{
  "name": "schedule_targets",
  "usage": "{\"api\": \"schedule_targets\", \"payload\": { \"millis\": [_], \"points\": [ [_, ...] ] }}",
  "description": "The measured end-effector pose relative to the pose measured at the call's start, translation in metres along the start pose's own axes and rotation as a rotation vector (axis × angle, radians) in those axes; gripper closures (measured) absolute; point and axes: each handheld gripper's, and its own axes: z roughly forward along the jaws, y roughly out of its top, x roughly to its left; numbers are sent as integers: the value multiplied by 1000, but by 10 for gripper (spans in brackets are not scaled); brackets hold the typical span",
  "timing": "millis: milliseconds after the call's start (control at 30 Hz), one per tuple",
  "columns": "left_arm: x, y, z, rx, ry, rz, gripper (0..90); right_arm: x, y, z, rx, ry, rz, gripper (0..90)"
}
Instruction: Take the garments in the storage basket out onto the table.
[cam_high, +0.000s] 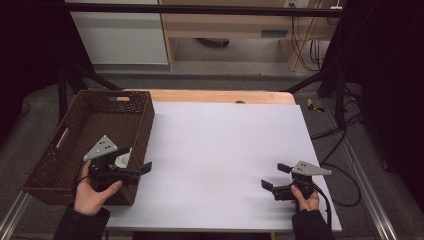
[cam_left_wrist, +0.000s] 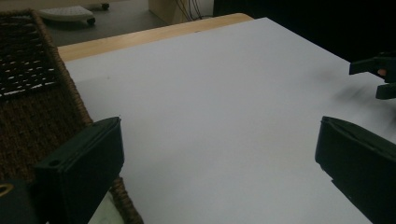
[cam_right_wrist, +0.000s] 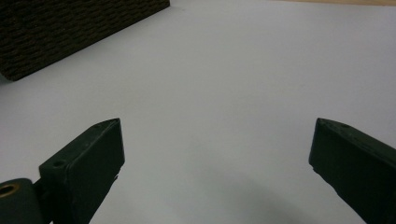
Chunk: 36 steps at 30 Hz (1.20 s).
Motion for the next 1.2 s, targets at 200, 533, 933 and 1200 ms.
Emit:
{"api": "schedule_targets", "payload": {
  "millis": [200,533,933,1200],
  "points": [
    [10,-1,-10,6,38,-15,10,0,0,0,0,0,0,38],
    [28,-5,-19,28,89,-39,10,0,0,0,3,-1,2,39],
    [51,-13,-27,105,204,-57,14,0,0,1,5,0,-1,39],
    [59,-18,-24,184,260,-78,33,0,0,1,4,-1,-3,39]
  ]
}}
